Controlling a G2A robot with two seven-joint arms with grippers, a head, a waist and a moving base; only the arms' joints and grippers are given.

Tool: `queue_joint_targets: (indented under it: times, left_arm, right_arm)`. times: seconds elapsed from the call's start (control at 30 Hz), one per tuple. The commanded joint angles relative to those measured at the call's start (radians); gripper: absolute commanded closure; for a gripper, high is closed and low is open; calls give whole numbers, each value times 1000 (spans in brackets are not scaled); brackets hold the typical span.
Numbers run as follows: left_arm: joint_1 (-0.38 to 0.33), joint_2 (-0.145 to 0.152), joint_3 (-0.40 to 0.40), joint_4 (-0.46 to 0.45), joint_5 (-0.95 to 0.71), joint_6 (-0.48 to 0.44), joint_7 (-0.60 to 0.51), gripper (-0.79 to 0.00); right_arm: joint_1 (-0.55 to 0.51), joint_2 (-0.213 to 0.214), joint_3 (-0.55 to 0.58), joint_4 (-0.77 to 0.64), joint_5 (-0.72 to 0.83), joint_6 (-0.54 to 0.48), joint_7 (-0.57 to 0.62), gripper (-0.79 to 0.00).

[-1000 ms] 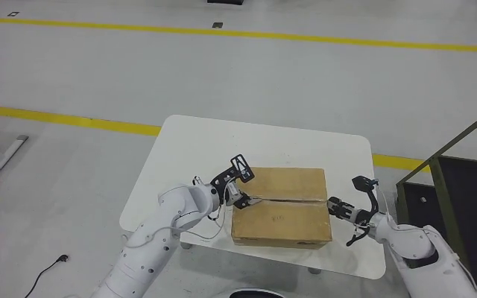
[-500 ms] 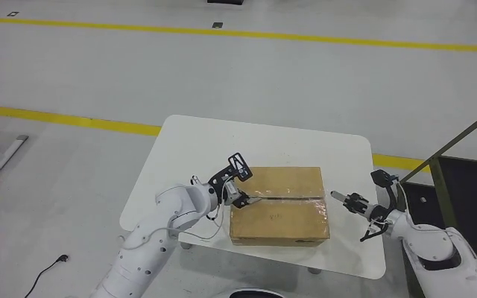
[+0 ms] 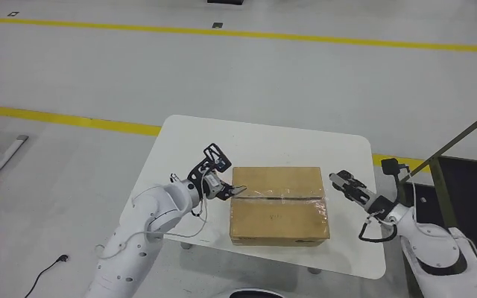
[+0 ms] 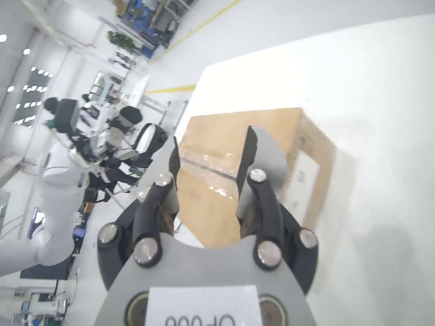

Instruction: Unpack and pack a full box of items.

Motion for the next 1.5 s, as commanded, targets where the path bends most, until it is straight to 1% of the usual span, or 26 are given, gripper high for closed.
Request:
queue_joint_targets:
  times: [0.0,0.13,0.27,0.33,0.37,0.57,0.63,0.8,0.93,1.23,1.33,1.47]
  left_arm:
    - [26,7,-36,-28,-3,7,-7,-785]
    - [74,19,-96,-81,-8,16,-20,-785]
    - [109,27,-132,-114,-10,16,-29,-785]
    - [113,29,-135,-117,-11,15,-30,-785]
    - [113,29,-135,-117,-11,15,-30,-785]
    - [113,29,-135,-117,-11,15,-30,-785]
    - [113,29,-135,-117,-11,15,-30,-785]
    - [113,29,-135,-117,-11,15,-30,-785]
    - [113,29,-135,-117,-11,15,-30,-785]
    - [113,29,-135,-117,-11,15,-30,-785]
    - [113,29,-135,-117,-11,15,-30,-785]
    - [113,29,-135,-117,-11,15,-30,-785]
  right_arm:
    - [21,-7,-61,5,6,-20,-22,0]
    - [92,-25,-191,47,-17,-68,-68,0]
    - [169,-46,-323,124,-139,-102,-135,0]
    - [205,-56,-375,168,-223,-102,-169,0]
    - [215,-62,-401,191,-233,-104,-189,0]
    - [283,-87,-496,331,-327,-96,-249,0]
    - [299,-93,-515,364,-330,-84,-257,0]
    - [326,-104,-530,411,-340,-84,-278,0]
    - [323,-103,-508,395,-334,-114,-304,0]
    - [238,-77,-372,305,-303,-107,-258,0]
    - [210,-72,-344,315,-308,-101,-255,0]
    - [204,-72,-341,356,-339,-84,-263,0]
